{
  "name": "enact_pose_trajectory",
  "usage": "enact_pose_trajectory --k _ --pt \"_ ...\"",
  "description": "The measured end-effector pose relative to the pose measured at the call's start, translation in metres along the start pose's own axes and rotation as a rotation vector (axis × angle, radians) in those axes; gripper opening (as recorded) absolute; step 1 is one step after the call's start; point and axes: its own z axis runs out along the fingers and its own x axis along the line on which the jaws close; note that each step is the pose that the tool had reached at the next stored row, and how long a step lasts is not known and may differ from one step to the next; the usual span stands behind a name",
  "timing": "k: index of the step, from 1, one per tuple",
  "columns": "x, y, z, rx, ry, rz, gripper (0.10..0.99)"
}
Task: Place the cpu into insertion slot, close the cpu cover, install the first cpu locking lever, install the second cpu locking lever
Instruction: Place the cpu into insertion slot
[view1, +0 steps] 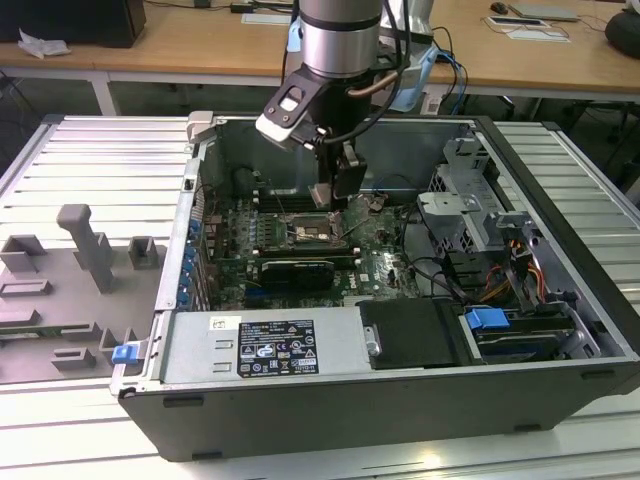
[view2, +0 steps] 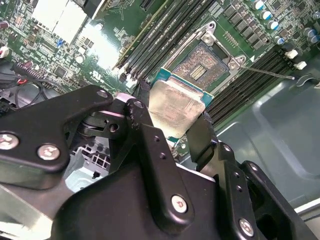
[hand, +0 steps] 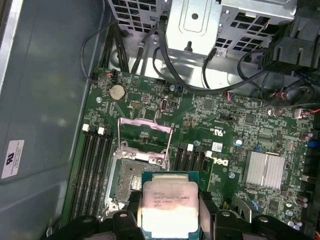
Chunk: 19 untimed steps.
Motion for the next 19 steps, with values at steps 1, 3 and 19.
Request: enact_pose_trajectory --k 1,3,19 --pt "0.0000 0.0000 0.0002 0.000 -0.0002 0.001 0.537" --pt "0.0000 -0.0001 0.0016 0.000 -0.0003 0.005 0.537" --pt "-0.0002 -0.0008 0.0111 -0.001 -0.0020 0.030 0.537"
